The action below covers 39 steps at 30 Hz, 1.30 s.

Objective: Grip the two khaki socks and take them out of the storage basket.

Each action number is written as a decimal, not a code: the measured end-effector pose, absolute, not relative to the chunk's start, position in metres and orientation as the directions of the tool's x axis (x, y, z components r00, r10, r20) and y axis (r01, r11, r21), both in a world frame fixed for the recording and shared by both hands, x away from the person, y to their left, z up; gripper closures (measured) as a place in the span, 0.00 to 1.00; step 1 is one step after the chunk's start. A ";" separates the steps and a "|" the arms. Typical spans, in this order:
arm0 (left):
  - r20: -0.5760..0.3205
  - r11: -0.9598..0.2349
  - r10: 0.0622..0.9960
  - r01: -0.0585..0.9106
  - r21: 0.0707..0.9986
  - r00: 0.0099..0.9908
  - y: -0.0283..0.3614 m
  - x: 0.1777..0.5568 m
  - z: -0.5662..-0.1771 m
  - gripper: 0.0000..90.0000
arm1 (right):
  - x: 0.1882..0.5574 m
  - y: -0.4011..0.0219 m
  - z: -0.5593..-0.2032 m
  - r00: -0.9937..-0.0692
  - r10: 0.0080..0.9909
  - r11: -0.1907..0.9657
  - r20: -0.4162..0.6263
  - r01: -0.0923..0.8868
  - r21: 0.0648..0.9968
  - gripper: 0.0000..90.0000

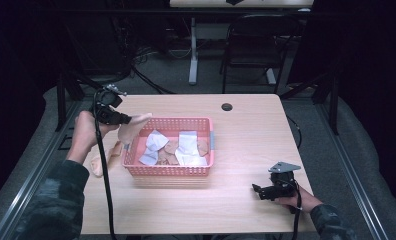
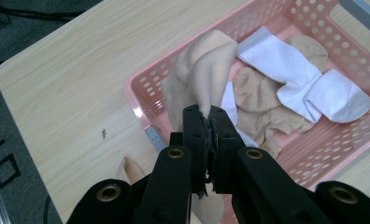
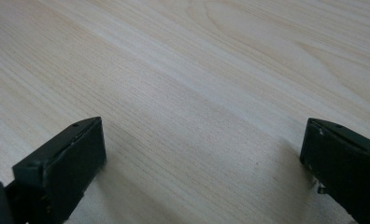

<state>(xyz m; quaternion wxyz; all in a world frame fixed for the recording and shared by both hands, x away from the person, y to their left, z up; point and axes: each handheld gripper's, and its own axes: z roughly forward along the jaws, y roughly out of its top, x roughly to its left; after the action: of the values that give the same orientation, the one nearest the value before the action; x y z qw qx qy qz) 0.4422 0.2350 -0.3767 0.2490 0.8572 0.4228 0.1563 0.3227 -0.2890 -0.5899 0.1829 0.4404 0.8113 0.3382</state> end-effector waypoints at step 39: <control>0.058 -0.355 0.925 0.800 0.483 0.376 0.331 0.439 -0.408 0.97 | 0.322 -0.289 -0.590 -0.537 0.844 0.380 -0.004 0.592 0.711 0.00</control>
<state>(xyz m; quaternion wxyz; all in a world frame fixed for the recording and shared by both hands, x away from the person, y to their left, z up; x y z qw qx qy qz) 0.4387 0.3312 -0.4080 0.1914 0.8070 0.5344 0.1630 0.3217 -0.2886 -0.5899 0.1867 0.4435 0.8094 0.3366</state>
